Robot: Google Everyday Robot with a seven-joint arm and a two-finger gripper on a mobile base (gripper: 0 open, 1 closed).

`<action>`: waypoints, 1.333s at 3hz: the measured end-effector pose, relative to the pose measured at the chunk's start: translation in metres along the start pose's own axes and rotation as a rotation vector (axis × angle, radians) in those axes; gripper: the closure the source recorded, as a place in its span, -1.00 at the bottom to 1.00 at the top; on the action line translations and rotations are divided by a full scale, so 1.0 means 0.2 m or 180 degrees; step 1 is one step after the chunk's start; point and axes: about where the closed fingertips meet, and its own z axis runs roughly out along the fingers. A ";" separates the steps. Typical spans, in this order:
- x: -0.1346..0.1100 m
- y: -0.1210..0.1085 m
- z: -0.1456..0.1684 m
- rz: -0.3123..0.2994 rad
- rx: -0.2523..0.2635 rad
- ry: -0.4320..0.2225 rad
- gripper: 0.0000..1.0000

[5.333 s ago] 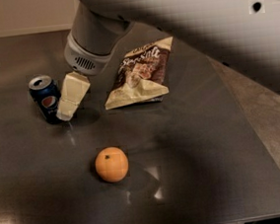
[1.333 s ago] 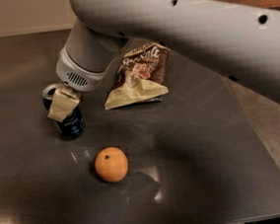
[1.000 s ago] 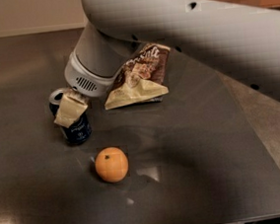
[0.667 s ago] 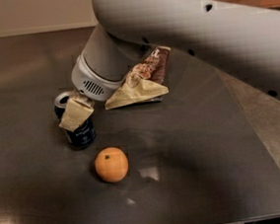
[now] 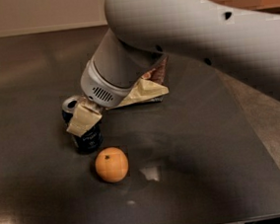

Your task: Move pepsi can near orange

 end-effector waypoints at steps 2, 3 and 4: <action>0.07 0.00 0.00 0.0042 0.0020 -0.0042 0.20; 0.09 0.01 0.01 0.0043 0.0006 -0.0028 -0.30; 0.11 0.01 0.01 0.0033 -0.0008 -0.0007 -0.73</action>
Offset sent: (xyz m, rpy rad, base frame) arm -0.0002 -0.0176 -0.0174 0.0204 0.0128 -0.0213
